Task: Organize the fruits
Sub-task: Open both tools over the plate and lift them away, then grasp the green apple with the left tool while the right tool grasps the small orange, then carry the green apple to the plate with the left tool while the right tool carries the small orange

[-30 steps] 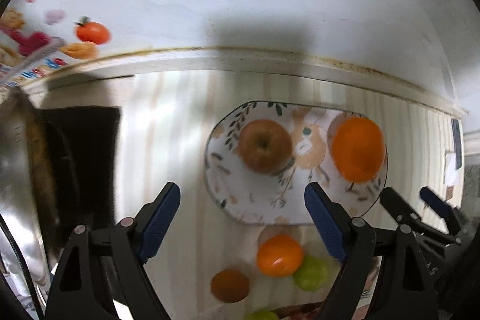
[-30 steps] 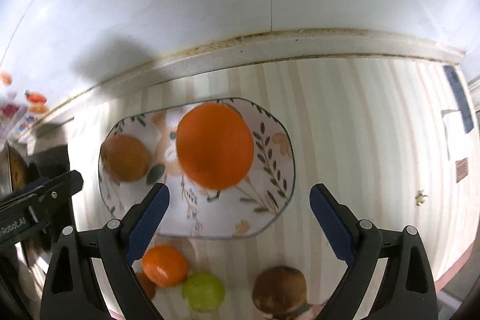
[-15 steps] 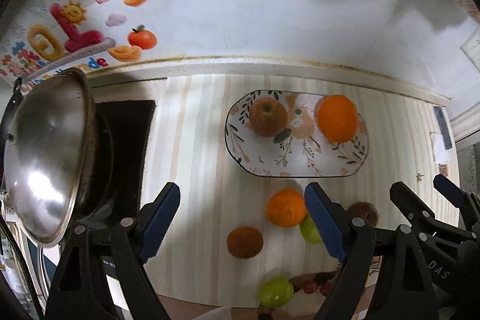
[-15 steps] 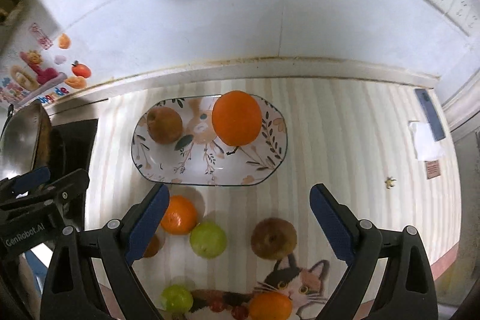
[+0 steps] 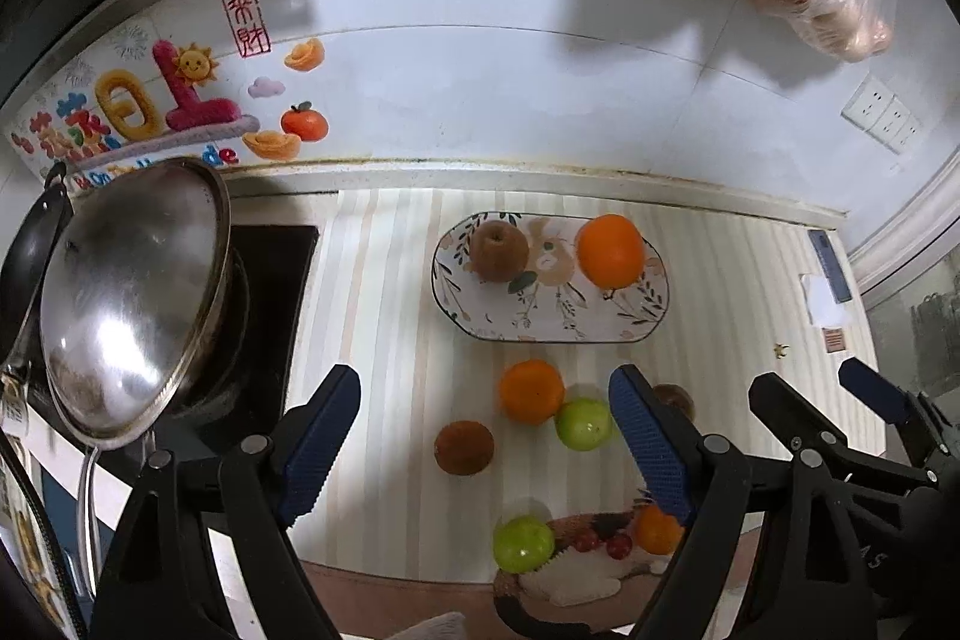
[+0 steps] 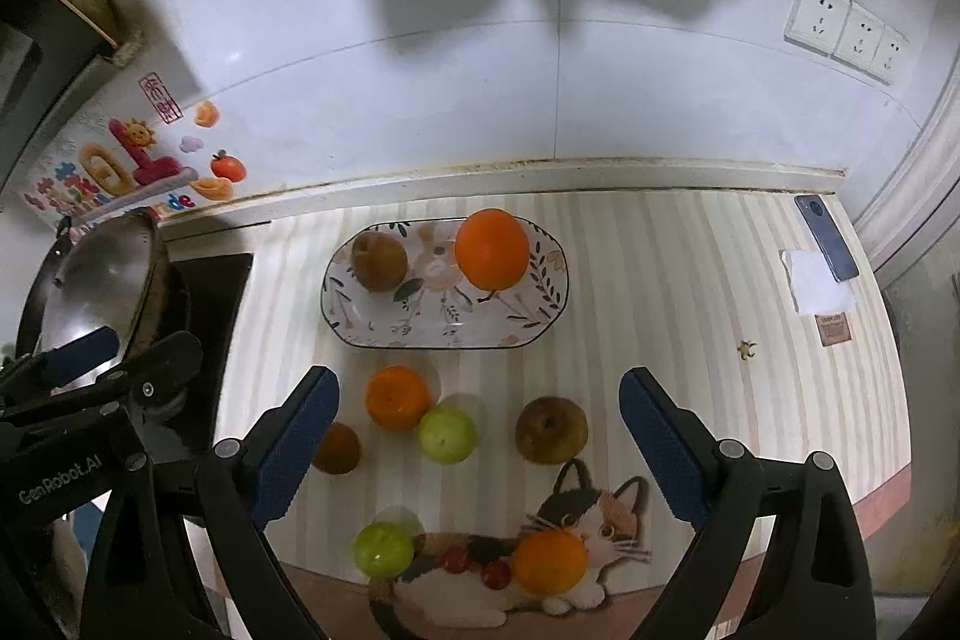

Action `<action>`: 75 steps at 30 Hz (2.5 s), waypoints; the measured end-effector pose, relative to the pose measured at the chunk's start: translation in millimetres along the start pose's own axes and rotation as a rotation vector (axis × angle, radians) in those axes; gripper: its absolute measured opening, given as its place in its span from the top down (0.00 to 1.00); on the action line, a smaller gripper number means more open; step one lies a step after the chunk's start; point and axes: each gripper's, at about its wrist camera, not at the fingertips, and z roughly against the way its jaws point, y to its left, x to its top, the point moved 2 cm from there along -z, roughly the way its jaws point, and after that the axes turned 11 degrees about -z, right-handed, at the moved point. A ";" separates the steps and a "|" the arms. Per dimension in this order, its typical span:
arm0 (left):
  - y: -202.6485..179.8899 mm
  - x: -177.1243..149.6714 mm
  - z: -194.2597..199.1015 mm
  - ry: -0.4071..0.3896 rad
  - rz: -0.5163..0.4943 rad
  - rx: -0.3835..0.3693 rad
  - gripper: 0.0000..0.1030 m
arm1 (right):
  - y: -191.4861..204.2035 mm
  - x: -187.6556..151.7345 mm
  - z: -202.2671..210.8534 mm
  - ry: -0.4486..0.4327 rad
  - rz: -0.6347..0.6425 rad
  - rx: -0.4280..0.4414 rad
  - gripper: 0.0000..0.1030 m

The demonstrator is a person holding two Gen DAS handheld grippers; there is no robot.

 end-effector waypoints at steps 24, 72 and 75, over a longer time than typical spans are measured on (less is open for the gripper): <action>-68.9 -148.8 -182.9 0.550 -0.184 -0.121 0.06 | -122.6 -133.1 -145.5 0.548 -0.218 -0.112 0.06; 1.9 20.1 -143.4 0.274 0.002 -0.086 0.48 | -37.1 1.3 -145.8 0.485 -0.143 0.167 0.34; 21.6 36.1 -163.8 0.287 0.046 -0.063 0.48 | -0.5 51.1 -169.9 0.455 -0.066 0.159 0.34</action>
